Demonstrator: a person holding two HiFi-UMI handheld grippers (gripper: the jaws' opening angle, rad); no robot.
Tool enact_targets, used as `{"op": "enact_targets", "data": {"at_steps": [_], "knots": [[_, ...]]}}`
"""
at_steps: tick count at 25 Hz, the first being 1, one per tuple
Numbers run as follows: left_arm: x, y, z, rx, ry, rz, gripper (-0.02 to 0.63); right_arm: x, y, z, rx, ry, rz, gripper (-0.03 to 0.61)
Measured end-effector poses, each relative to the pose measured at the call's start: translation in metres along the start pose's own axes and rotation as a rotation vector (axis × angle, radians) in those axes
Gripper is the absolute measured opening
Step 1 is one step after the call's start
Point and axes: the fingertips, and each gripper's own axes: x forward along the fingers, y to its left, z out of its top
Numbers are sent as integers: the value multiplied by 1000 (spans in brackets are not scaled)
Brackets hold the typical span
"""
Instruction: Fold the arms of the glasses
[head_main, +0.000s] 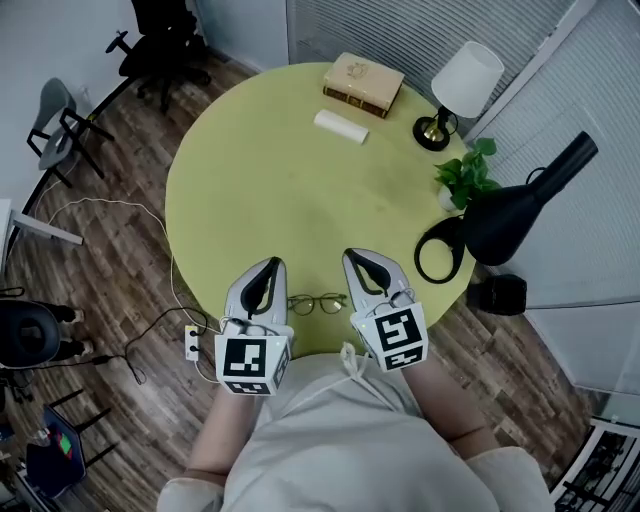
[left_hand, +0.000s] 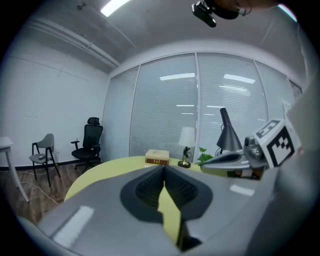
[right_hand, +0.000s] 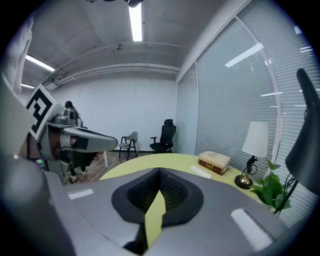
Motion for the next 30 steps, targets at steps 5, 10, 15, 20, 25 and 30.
{"op": "enact_targets", "data": {"at_steps": [5,10,15,20,25,30], "knots": [[-2,-4,8,19,-12,-2,6,-14,-3,7,38,-37,-35,-2],[-1,-6,5,7,7,-5,6,-21,-4,10,53,-53,-56,-3],[-2,-6,3,-4,17,-15,6,-24,0,9,68,-60,-49,-2],[-1,-4,1,-24,16,-25,6,-22,2,7,73,-60,-43,-3],[-3,-4,1,-9,14,-21,6,-22,6,10,57,-57,-31,-2],[-4,-3,1,-32,9,-19,6,-23,8,12,68,-58,-21,-2]]}}
